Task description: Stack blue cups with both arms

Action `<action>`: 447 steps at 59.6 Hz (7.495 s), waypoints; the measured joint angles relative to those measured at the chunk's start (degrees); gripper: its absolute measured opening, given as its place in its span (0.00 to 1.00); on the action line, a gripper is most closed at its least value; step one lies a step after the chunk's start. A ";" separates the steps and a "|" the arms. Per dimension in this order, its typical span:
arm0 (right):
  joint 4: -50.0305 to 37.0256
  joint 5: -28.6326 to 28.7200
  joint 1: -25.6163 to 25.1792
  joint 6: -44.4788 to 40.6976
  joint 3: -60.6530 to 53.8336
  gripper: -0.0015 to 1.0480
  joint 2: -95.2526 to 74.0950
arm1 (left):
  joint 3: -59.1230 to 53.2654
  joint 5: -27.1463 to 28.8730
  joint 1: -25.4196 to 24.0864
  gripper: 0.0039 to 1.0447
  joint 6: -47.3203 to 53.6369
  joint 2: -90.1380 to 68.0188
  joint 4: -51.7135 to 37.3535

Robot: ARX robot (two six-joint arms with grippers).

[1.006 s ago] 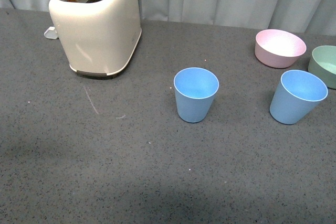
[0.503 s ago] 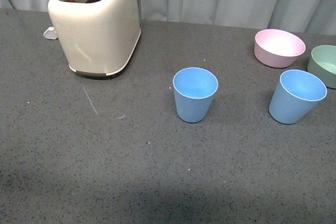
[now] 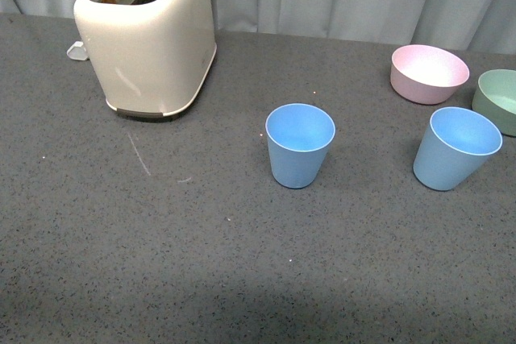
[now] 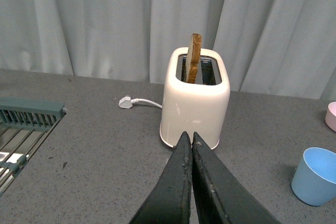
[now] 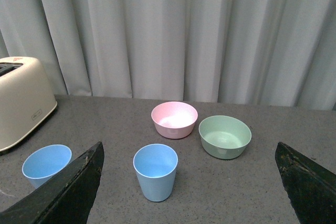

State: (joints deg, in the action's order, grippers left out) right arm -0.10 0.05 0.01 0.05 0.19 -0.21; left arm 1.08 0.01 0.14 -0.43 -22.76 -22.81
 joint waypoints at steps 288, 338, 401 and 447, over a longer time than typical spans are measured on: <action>-66.69 -9.55 9.73 0.13 15.98 0.01 -83.97 | 0.00 0.02 0.00 0.94 0.15 22.56 22.77; -42.64 -0.17 0.13 0.11 0.85 0.01 -44.39 | 0.00 0.04 0.00 0.94 0.15 22.56 22.77; -12.33 -0.13 0.13 0.11 -0.02 0.01 -12.02 | 0.00 0.02 0.00 0.94 0.15 22.56 22.77; 0.00 0.04 0.13 0.02 0.02 0.52 -0.02 | 0.00 0.07 0.02 0.94 0.15 22.58 22.77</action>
State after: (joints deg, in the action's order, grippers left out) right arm -0.10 0.10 0.14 0.08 0.21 -0.23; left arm 1.08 0.08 0.16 -0.27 -0.19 -0.03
